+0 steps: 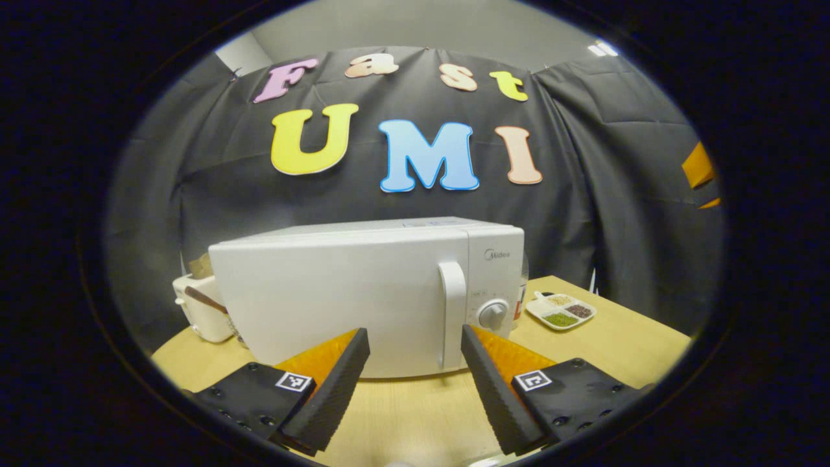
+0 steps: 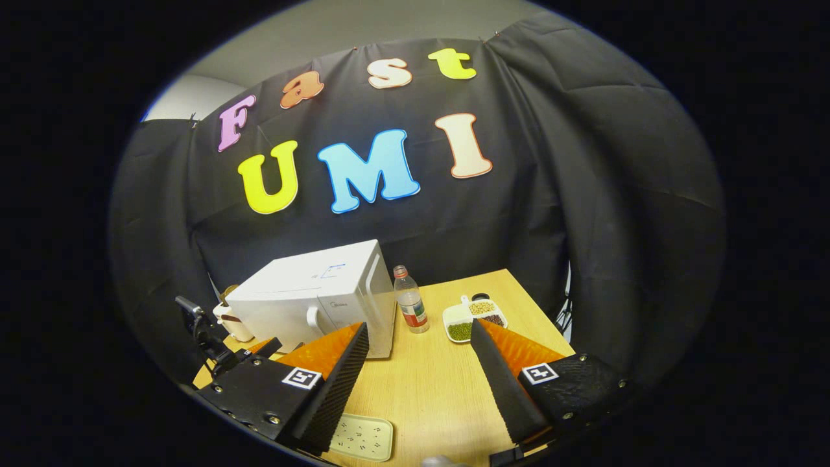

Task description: Open the microwave oven with the left hand, put the food in, and close the microwave oven.

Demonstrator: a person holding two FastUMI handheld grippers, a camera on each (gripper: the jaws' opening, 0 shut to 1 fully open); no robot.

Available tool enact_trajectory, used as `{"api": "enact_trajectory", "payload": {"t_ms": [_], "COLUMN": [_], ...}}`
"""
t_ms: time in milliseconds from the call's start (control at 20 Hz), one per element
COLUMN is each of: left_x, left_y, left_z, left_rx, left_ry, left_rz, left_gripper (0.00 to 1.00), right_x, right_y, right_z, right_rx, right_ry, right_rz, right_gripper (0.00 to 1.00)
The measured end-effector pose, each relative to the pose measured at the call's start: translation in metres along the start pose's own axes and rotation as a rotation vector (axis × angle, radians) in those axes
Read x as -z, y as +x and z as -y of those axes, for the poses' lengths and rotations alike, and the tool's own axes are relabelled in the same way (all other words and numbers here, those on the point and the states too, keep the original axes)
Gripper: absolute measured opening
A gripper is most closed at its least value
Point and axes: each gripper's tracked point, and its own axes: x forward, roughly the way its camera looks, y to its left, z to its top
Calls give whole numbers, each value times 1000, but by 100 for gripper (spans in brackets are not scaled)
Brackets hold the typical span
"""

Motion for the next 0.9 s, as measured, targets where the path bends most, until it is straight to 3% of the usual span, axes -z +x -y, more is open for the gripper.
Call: {"api": "enact_trajectory", "payload": {"t_ms": [600,900], "left_x": [-194,-237], "left_y": [-193,-259], "left_z": [-111,-144], "left_rx": [-125,-181], "left_ry": [-4,13], "left_rz": [160,190], "left_gripper": [97,97], "right_x": [-77,-87], "right_y": [-79,-108], "right_z": [-58,-74], "right_rx": [5,31], "right_ry": [-53,-96], "right_rz": [160,182], "right_gripper": [96,96]}}
